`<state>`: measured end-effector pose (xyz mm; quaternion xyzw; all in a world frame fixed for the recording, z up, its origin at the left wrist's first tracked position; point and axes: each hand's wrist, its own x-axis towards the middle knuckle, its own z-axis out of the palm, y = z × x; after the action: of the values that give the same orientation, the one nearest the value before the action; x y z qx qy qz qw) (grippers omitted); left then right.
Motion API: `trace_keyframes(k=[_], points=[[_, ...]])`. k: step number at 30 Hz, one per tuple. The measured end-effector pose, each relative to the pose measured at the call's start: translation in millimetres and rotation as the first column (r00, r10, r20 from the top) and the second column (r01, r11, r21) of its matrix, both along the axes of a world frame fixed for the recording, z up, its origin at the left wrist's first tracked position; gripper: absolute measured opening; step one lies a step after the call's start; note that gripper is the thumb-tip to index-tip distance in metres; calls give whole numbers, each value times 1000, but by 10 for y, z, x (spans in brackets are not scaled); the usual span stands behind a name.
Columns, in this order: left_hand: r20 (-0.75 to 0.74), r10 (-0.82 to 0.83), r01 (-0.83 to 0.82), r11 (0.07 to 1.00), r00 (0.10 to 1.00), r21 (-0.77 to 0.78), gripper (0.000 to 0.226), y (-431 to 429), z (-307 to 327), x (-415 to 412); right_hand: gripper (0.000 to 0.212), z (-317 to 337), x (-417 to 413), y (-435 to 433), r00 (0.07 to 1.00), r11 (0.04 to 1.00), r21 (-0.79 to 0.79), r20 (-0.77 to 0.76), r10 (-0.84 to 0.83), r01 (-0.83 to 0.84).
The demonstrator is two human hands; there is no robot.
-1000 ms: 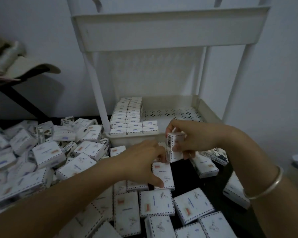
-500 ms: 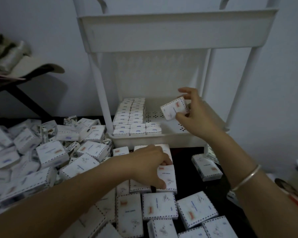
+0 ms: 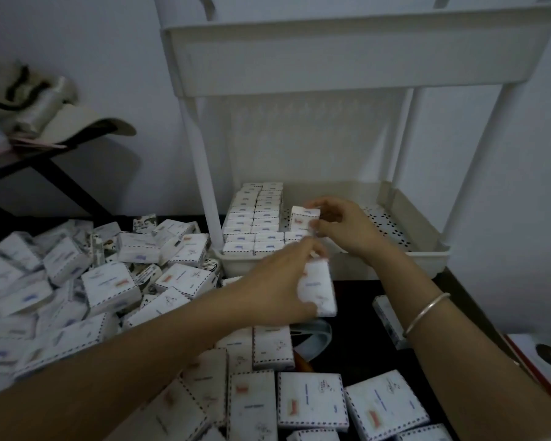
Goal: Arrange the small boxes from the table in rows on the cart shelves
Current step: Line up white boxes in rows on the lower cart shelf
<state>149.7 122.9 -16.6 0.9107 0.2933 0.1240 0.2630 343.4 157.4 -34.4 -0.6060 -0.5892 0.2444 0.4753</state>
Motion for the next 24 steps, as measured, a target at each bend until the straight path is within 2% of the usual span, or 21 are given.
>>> trace_keyframes(k=[3,5,8,11,14,18,20,24], points=[[150,161,-134,976,976,-173,62,103,134,-62,27,11,25,-7,994,992,-79,-57,92,-96],[191,252,-209,953,949,-220,53,205,219,-97,29,27,32,-3,990,982,-134,-52,128,-134],[271,327,-267,935,906,-235,39,385,318,-128,30,21,25,16,982,956,-225,-19,188,-188],[365,341,-291,938,866,-187,35,599,370,-93,38,-9,20,41,970,940,-266,58,237,-214],[450,287,-301,953,846,-42,40,825,317,-3,42,6,12,29,958,926,-293,85,274,-239],[359,158,-280,905,920,320,43,1088,122,115,48,16,-10,18,948,916,-326,136,289,-233],[311,131,-251,888,941,386,42,1189,92,183,48,11,0,22,953,920,-331,140,267,-209],[204,105,-184,888,973,421,44,1326,125,315,45,24,1,2,965,925,-330,113,236,-188]])
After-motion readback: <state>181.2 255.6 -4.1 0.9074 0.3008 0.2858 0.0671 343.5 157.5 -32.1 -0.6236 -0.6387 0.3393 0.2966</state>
